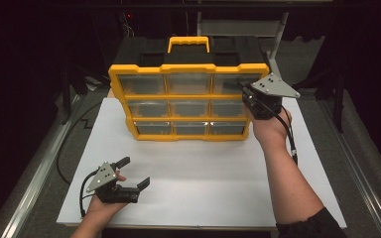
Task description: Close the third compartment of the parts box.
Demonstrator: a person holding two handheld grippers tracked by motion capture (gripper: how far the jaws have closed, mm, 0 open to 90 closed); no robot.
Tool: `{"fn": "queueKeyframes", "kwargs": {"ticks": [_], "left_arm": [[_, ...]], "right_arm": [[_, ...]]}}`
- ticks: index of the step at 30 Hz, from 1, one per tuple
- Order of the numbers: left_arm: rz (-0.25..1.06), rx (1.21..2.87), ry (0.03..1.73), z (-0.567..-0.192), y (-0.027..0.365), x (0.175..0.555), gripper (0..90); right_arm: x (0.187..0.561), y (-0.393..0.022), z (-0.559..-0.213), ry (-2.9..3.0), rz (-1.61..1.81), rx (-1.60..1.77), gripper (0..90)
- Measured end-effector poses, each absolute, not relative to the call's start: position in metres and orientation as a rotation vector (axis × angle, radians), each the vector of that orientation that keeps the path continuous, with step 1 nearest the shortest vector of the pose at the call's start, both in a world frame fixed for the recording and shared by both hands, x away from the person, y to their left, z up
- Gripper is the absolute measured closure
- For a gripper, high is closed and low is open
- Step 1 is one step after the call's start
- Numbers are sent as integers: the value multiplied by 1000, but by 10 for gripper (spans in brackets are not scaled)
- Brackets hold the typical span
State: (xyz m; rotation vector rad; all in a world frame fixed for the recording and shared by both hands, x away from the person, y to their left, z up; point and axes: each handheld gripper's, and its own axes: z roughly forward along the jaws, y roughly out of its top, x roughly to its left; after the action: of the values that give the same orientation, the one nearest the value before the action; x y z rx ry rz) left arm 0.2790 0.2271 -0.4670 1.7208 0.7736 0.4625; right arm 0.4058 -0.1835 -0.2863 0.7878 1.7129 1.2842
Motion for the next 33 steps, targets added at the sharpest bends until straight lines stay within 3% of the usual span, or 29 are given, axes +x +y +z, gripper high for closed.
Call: {"fn": "queueKeyframes", "kwargs": {"ticks": [17, 33], "left_arm": [[468, 1710, 789, -467, 230, 280, 3], [465, 1721, 792, -468, 229, 282, 3]], "right_arm": [[376, -195, -289, 1733, 1313, 772, 900], [356, -209, -358, 1838, 1301, 833, 900]]}}
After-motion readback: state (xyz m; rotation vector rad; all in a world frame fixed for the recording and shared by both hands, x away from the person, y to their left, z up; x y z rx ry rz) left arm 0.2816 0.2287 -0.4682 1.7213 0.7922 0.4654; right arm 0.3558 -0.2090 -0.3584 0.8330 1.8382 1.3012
